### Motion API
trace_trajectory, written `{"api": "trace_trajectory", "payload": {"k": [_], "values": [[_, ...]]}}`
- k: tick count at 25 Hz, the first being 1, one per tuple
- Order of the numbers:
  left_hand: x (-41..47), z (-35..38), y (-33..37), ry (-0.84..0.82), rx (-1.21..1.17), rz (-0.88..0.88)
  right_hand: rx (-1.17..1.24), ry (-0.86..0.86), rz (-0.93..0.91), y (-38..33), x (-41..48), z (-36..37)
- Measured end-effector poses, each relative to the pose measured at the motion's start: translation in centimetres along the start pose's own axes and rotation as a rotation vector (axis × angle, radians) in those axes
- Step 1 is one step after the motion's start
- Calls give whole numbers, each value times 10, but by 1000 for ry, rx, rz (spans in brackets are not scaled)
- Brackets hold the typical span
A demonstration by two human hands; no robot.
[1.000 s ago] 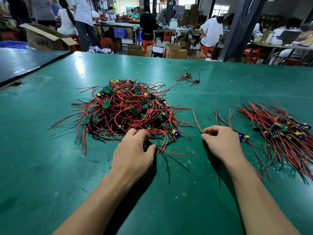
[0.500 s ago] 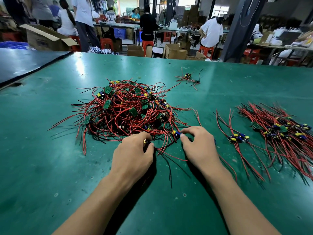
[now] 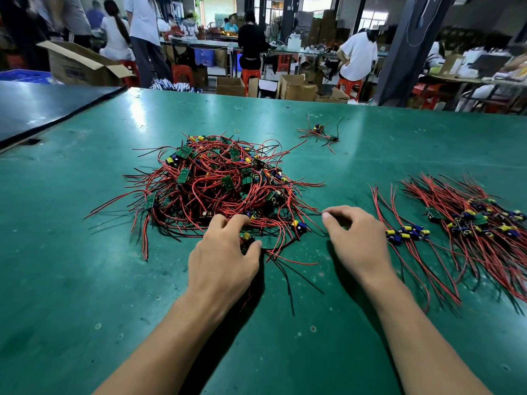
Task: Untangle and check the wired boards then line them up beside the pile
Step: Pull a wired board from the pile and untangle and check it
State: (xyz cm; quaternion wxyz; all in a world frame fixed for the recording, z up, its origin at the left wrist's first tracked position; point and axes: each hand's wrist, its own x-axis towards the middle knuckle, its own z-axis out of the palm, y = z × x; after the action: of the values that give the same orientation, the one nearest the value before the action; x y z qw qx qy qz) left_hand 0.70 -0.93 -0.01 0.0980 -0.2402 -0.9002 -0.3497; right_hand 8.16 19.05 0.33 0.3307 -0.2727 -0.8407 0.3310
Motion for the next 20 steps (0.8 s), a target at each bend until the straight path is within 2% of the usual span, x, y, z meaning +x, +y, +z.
{"api": "trace_trajectory", "payload": {"k": [6,11,16,20], "values": [[1,-3,1,-15,49,27,102,-148,-182,-28,-24,22],[-1,0,5,6,-143,54,27,-392,-190,-27,-26,21],[1,4,5,166,-304,124,130,-428,-136,-28,-24,18],[3,1,5,250,-413,62,125,-453,-130,-28,-24,17]]}}
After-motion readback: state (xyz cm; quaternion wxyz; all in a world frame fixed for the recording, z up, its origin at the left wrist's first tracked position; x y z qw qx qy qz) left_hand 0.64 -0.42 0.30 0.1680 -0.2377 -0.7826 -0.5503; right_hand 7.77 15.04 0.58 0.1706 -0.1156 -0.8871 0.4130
